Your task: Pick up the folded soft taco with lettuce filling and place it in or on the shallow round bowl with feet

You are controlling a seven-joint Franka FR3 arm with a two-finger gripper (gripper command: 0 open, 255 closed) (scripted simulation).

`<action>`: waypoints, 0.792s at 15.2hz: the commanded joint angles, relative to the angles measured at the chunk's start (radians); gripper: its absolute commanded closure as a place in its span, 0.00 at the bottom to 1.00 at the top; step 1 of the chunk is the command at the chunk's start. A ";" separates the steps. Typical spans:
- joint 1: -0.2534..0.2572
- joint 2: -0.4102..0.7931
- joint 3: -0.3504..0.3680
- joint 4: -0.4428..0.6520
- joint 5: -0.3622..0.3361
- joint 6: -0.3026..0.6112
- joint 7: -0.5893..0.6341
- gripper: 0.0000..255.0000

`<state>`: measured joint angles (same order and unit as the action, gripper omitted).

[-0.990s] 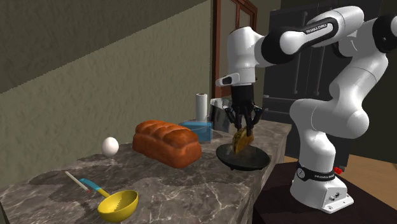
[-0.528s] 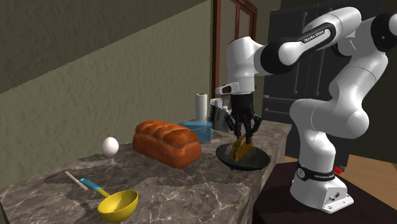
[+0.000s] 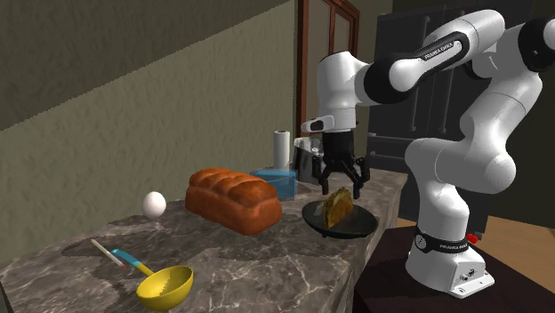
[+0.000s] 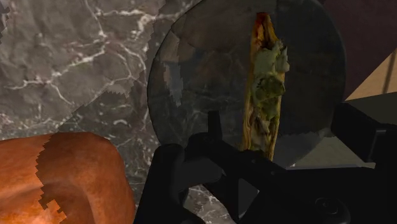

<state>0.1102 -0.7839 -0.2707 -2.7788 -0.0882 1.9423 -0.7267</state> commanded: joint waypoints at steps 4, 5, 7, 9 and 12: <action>0.000 -0.008 0.003 0.030 0.002 -0.038 0.000 0.00; 0.001 -0.014 0.006 0.061 0.005 -0.074 0.000 0.00; 0.002 -0.019 0.011 0.118 0.009 -0.136 0.000 0.00; 0.003 -0.019 0.011 0.118 0.009 -0.136 0.000 0.00; 0.003 -0.019 0.011 0.118 0.009 -0.136 0.000 0.00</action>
<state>0.1127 -0.8032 -0.2598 -2.6623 -0.0794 1.8075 -0.7267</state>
